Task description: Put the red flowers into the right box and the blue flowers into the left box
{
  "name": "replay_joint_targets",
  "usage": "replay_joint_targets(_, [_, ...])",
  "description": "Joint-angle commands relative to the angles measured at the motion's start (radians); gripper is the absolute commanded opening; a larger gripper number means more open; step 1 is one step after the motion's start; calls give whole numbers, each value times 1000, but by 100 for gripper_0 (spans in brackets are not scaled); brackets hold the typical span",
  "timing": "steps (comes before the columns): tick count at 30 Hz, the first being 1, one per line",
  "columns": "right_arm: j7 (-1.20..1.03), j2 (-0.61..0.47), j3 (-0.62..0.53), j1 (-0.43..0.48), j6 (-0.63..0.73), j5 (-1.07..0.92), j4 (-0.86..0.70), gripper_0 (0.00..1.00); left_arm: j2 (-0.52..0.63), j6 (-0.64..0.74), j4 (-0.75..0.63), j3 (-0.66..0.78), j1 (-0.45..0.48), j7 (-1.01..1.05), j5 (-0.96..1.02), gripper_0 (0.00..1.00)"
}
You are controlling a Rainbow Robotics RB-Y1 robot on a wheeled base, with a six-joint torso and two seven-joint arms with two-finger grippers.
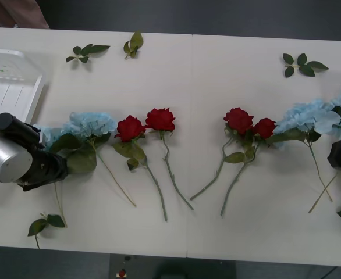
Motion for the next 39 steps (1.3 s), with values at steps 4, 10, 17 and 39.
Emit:
replay_joint_targets(4, [232, -31, -91, -3, 25, -21, -131, 0, 75, 102, -100, 158, -8, -15, -6, 0])
replay_joint_targets(10, [390, -31, -140, -9, 8, -144, -194, 0, 111, 243, -214, 328, -8, -34, -20, 0])
replay_joint_targets(17, [549, -20, -156, -49, -38, -313, -247, 0, 153, 351, -224, 531, -8, -133, -89, 0])
replay_joint_targets(39, [575, 53, -196, -308, -49, -1006, 7, 0, 159, -200, 311, 620, -8, -699, -163, 4])
